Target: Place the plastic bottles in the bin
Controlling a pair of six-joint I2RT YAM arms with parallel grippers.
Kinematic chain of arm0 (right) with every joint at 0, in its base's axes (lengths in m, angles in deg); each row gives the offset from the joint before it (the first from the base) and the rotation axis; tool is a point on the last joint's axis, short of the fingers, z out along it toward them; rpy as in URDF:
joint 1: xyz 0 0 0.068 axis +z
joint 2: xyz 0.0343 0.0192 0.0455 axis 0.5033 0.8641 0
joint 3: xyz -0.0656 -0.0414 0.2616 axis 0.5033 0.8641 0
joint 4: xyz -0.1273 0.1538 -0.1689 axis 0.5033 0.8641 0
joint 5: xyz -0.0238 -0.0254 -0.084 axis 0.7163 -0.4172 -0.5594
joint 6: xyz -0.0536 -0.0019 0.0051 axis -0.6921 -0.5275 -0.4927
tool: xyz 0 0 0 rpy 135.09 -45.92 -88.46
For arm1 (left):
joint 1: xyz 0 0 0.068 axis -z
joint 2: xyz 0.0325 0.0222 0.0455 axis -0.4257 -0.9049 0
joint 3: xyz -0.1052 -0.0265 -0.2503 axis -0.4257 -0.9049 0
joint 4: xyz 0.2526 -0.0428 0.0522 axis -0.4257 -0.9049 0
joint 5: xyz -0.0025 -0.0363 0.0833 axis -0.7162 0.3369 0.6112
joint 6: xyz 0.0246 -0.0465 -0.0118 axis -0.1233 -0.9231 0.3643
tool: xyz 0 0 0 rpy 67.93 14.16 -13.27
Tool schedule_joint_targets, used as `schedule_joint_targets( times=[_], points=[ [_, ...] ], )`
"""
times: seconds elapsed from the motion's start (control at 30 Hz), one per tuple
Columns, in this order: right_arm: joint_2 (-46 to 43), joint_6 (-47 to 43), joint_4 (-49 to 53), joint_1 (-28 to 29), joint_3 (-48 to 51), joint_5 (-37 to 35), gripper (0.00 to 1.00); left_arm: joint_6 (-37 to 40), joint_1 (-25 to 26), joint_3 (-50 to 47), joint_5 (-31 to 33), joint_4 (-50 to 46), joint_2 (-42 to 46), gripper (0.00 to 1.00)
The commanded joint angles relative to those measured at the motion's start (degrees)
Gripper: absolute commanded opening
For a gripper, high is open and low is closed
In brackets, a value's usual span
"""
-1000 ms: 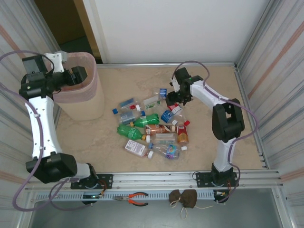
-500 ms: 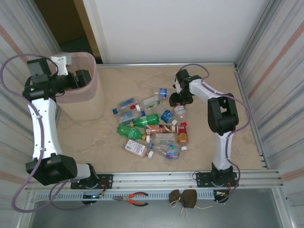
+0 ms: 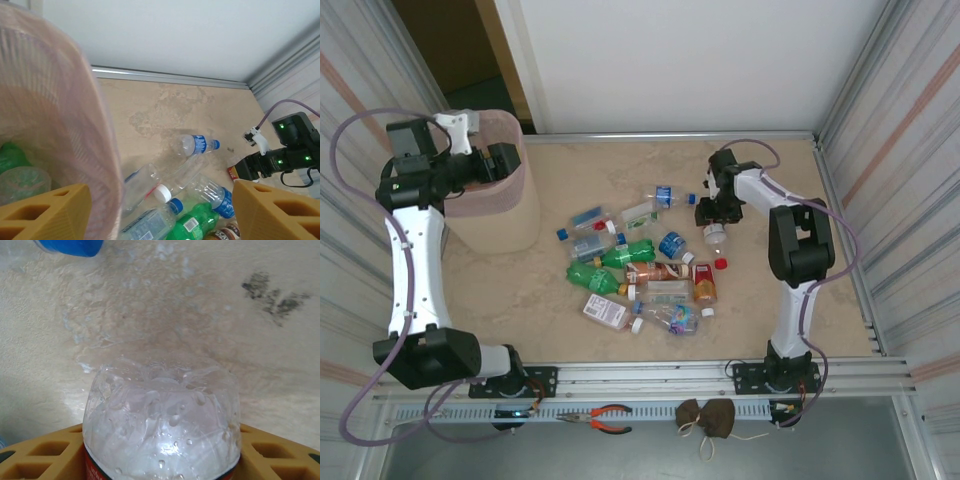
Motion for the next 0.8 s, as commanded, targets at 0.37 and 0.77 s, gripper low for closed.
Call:
schedule_joint_targets(
  times=[0.37,0.77],
  points=[
    [-27.6,11.4,-15.0,-1.0,6.4,13.3,0.57,-8.6,11.7,-10.3,-9.8,24.7,6.3,0.76],
    [-42.7,17.2,-36.3,3.4,12.3,22.3,0.52,-7.6,30.8,-10.0,-13.3,36.6,1.9,0.8]
  ],
)
